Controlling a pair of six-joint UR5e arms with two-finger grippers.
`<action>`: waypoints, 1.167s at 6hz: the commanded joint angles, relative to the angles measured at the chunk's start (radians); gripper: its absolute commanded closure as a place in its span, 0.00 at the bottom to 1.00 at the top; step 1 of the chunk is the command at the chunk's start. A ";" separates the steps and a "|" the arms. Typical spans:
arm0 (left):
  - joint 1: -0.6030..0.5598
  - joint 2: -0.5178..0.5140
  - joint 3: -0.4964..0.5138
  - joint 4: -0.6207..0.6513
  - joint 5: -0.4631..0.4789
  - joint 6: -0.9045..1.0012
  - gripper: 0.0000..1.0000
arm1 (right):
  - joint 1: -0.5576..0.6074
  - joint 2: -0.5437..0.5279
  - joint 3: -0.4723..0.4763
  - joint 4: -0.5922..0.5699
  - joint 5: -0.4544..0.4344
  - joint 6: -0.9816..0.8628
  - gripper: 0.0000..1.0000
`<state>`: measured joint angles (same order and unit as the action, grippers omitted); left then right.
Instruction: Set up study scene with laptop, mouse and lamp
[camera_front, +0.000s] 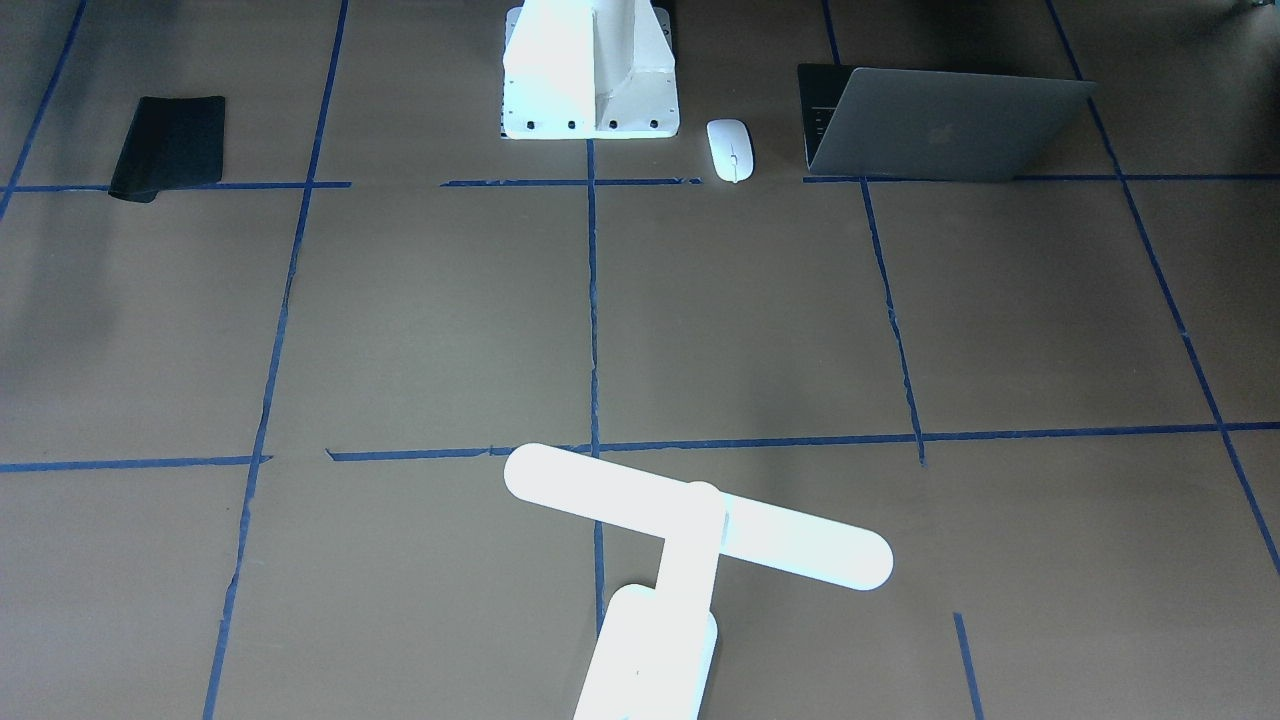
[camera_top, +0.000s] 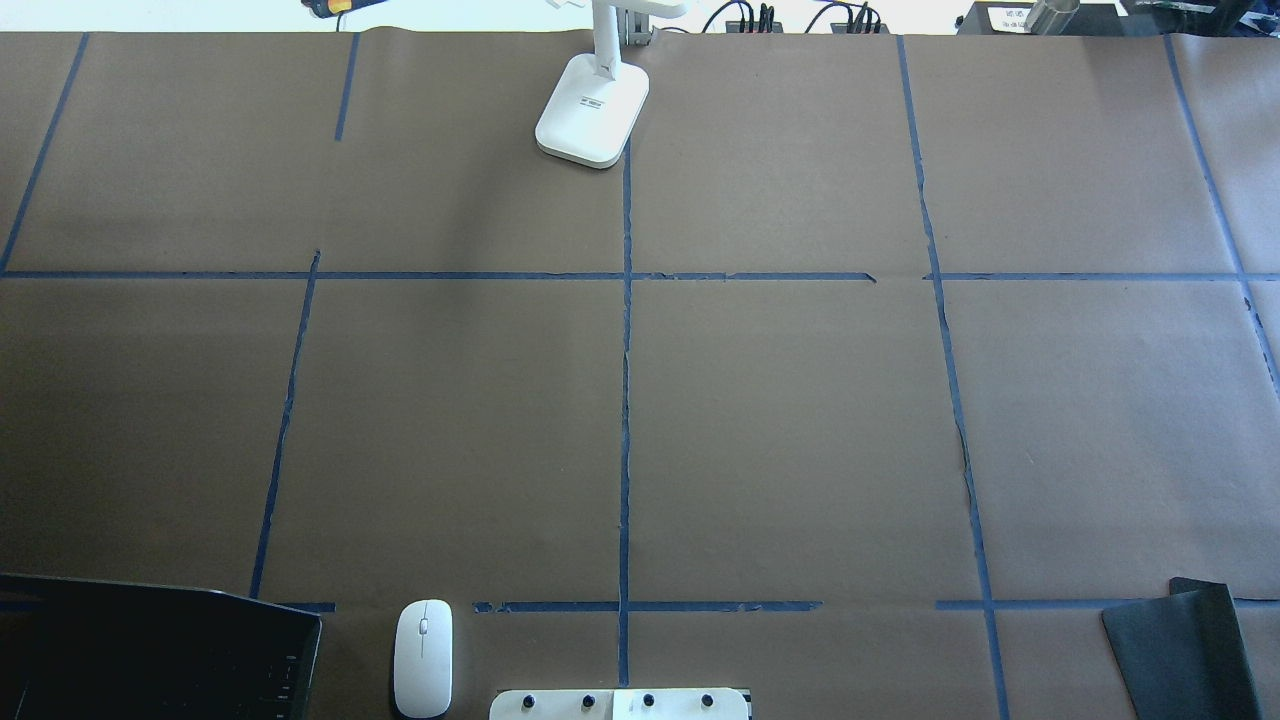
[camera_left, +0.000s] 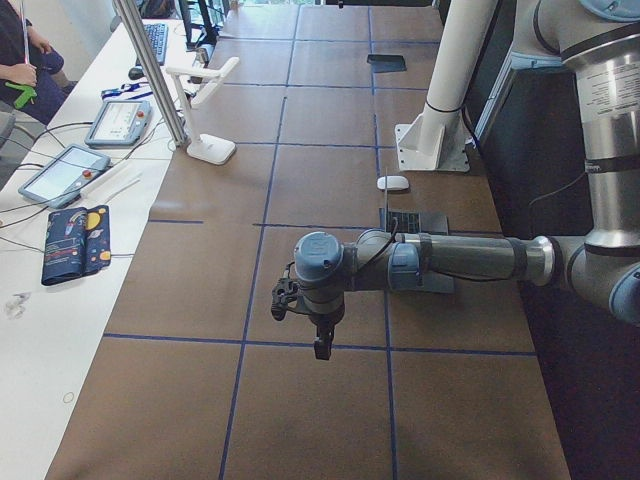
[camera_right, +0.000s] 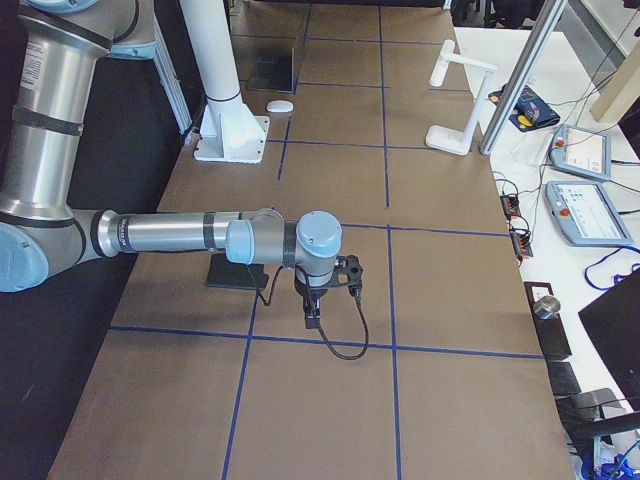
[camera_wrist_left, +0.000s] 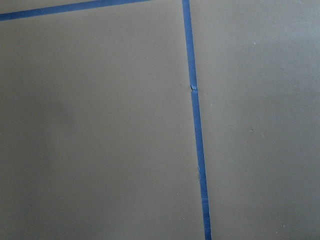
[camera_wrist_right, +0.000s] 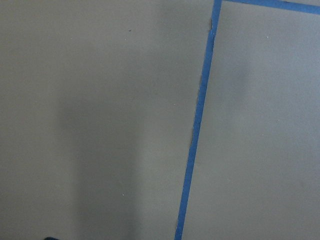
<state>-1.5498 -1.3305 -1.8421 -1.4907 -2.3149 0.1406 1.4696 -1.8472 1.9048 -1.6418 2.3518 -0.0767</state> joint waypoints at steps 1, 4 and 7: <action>0.000 -0.083 0.010 -0.013 -0.001 -0.003 0.00 | 0.000 0.000 0.000 0.000 0.001 0.000 0.00; 0.002 -0.171 -0.009 -0.079 -0.009 0.005 0.00 | 0.000 0.000 0.000 0.000 0.000 -0.002 0.00; 0.192 -0.131 -0.035 -0.437 -0.031 0.010 0.00 | 0.000 0.000 0.013 0.000 0.001 -0.002 0.00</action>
<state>-1.4552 -1.4696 -1.8695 -1.7906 -2.3389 0.1460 1.4696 -1.8469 1.9119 -1.6413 2.3527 -0.0779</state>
